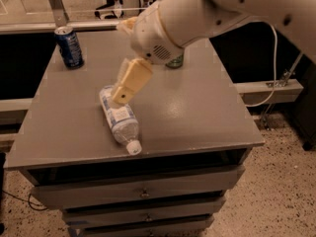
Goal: Move pepsi can near green can
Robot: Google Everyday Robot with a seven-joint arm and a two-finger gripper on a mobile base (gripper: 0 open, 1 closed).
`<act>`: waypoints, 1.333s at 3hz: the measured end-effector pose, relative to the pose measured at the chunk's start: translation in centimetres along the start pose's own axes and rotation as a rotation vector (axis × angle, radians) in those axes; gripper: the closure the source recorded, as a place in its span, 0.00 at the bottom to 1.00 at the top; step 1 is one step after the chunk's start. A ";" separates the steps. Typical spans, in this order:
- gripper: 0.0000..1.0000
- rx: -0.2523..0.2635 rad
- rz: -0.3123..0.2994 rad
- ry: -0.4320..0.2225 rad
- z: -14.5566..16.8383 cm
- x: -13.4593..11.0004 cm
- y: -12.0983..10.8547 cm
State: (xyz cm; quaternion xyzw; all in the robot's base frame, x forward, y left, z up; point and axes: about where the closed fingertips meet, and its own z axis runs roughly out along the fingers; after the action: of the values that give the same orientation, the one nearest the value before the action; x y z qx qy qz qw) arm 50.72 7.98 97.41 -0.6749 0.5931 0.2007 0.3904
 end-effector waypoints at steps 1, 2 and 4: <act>0.00 0.024 -0.003 -0.059 3.6 0.0 -3.9; 0.00 0.042 0.011 -0.082 7.6 0.7 -7.0; 0.00 0.109 0.091 -0.111 14.3 2.3 -12.1</act>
Offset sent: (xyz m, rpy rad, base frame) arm 0.1343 0.0811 -0.0582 0.1230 -0.0203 -0.0439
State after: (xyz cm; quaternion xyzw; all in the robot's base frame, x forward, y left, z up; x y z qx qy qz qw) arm 65.52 17.36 90.45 -0.6130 0.6106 0.2225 0.4493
